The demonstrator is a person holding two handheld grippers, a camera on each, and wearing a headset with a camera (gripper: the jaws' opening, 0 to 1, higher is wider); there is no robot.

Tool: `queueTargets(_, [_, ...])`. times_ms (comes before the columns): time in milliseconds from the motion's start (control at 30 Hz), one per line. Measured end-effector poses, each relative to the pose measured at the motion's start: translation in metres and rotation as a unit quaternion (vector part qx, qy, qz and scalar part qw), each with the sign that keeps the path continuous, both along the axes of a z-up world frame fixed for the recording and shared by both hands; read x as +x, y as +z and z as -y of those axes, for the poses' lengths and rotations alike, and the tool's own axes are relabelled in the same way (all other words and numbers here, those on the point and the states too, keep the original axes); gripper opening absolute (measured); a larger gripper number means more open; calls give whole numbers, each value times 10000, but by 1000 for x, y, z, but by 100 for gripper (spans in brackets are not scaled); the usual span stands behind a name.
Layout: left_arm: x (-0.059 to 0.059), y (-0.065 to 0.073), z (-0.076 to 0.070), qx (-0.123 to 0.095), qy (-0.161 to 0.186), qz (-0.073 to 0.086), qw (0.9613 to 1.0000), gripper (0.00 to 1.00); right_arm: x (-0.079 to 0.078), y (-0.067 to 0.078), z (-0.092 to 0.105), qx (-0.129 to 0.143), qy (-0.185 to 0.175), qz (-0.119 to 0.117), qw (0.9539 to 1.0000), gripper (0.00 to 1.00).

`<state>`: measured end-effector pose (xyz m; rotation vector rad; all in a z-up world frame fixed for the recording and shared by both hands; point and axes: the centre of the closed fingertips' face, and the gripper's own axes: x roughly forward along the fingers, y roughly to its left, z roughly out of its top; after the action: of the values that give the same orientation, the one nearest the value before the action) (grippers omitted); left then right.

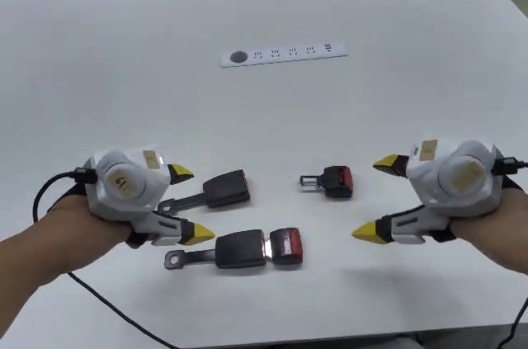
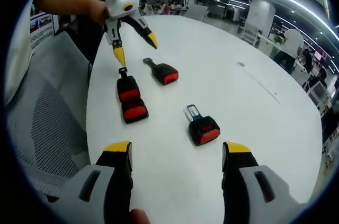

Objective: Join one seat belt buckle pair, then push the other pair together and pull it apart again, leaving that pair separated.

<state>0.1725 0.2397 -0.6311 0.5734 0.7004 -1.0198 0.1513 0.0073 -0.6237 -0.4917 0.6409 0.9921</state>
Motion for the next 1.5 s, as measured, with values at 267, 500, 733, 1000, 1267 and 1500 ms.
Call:
queueTargets(267, [-35, 10, -26, -242, 554, -7, 9982, 75, -27, 4, -3, 373, -424, -137, 9983, 87])
queueTargets(500, [-52, 15, -54, -627, 1068, -127, 9922, 87, -36, 19, 15, 625, -821, -143, 9946, 94])
queueTargets(733, [-62, 23, -66, -965, 1581, -306, 9822, 100, -39, 28, 20, 1039, -1123, -179, 9881, 100])
queueTargets(1000, [-67, 27, -69, -920, 1750, -104, 9802, 100, -46, 24, 12, 960, -1060, -145, 9896, 100])
queueTargets(1267, [-60, 29, -77, -1147, 1994, -89, 9731, 100, -49, 27, 14, 808, -986, -123, 9918, 100])
queueTargets(1500, [-68, 33, -63, -1353, 1903, -75, 9723, 100, -55, 29, 7, 911, -957, -225, 9910, 100])
